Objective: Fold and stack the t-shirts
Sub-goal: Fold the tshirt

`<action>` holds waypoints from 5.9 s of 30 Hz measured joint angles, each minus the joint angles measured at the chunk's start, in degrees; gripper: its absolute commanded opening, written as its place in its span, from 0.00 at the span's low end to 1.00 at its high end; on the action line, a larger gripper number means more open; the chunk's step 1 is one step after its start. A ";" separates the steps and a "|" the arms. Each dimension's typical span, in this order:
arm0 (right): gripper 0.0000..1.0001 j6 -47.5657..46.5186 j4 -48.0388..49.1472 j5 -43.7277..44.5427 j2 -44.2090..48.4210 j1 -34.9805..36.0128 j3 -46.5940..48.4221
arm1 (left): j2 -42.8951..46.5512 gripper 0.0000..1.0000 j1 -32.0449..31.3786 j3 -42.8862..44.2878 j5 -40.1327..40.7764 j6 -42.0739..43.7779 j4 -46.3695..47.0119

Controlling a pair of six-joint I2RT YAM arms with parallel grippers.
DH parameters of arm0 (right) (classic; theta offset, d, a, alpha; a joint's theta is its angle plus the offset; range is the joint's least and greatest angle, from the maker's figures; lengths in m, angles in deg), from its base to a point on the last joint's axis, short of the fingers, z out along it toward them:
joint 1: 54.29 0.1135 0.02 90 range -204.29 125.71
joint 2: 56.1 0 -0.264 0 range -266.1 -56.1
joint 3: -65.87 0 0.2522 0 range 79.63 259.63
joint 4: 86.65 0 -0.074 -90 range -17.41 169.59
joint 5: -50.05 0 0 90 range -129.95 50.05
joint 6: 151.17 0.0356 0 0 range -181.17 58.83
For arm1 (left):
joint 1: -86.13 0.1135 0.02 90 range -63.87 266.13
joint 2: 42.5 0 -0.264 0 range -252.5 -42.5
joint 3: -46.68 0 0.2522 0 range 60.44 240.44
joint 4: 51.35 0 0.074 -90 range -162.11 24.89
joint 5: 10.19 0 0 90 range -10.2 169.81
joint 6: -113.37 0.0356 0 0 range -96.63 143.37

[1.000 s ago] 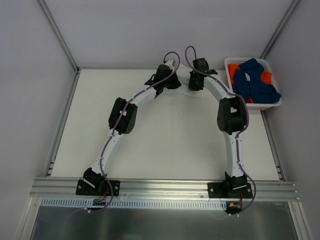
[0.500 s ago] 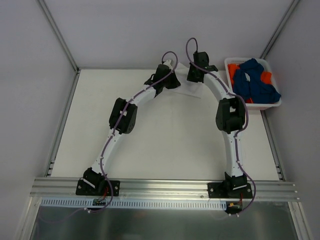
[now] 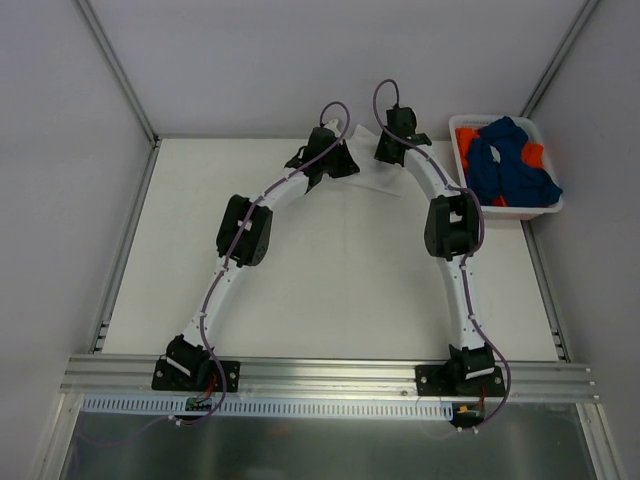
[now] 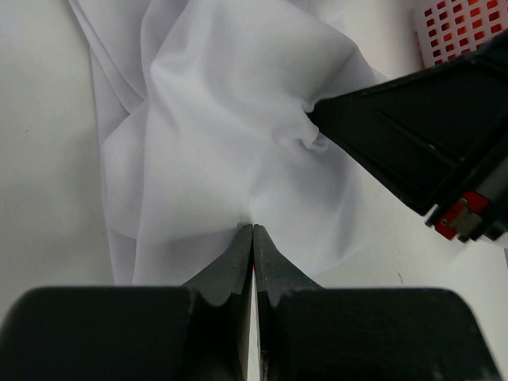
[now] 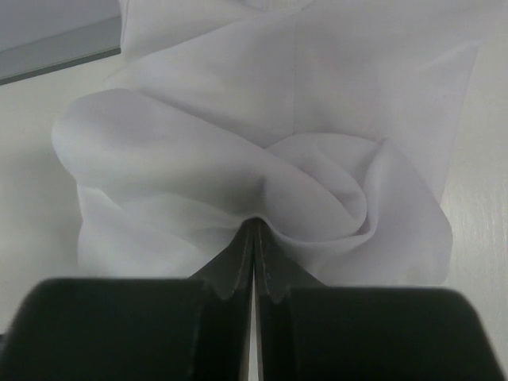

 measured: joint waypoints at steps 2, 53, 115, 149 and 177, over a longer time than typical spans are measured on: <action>0.01 0.15 0.70 0.94 -0.70 -0.11 0.35 | 0.00 0.00 -0.02 -0.02 -0.79 -0.02 -0.28; 0.00 -7.93 0.20 -6.14 12.39 0.15 -9.92 | 5.03 0.00 -0.13 0.31 1.75 4.37 -1.73; 0.00 12.26 13.27 11.78 52.68 34.99 -83.21 | 50.60 0.00 -15.96 -83.89 11.04 -7.45 17.07; 0.85 21.18 -16.68 49.42 67.25 53.27 -72.83 | 64.50 0.99 -25.14 -79.78 38.40 11.87 10.08; 0.42 25.57 1.55 37.66 63.43 47.39 -87.78 | 55.76 0.99 -19.87 -78.60 33.07 12.04 11.10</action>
